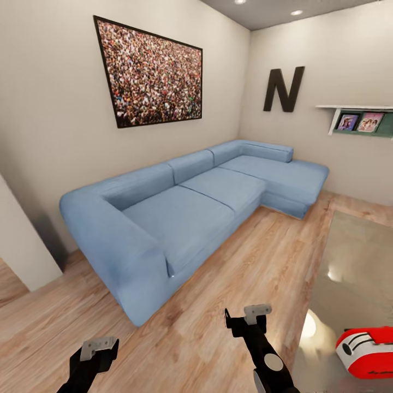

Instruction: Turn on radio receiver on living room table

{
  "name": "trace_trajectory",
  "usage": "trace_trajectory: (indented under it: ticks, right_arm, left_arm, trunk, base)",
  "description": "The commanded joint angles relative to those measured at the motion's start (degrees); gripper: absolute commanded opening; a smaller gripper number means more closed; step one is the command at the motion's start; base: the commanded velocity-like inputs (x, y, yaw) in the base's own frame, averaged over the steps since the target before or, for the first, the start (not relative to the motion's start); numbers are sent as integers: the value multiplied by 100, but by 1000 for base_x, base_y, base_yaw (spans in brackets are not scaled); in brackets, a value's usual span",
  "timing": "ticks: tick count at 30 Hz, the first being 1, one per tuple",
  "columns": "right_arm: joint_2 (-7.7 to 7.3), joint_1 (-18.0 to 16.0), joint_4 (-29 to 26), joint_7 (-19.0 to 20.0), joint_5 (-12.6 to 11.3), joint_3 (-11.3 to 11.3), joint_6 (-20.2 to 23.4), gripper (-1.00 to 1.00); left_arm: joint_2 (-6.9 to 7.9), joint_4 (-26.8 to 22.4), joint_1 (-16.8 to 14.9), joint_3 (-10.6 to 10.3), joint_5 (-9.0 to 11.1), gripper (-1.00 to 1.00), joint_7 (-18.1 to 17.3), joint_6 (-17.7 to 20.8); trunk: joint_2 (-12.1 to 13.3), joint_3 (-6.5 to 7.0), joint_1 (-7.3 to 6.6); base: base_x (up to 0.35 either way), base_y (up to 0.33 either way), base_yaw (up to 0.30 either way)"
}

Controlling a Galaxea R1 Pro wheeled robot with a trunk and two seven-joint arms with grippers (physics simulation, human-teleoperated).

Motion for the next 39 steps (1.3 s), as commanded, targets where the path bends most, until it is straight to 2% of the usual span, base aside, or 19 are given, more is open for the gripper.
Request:
trace_trajectory:
  ticks: [1,13,39]
  right_arm:
    - [0,0,0,0,0,1,0,100]
    - [0,2,0,0,1,-2,0,100]
    - [0,0,0,0,2,-2,0,100]
  left_arm:
    - [0,2,0,0,3,100,0,0]
    - [0,17,0,-120,-9,100,9,0]
    - [0,14,0,-123,-10,100,9,0]
  trunk:
    - [0,4,0]
    - [0,44,0]
    - [0,130,0]
  base:
    - [91,0,-269]
    - [91,0,-269]
    - [91,0,-269]
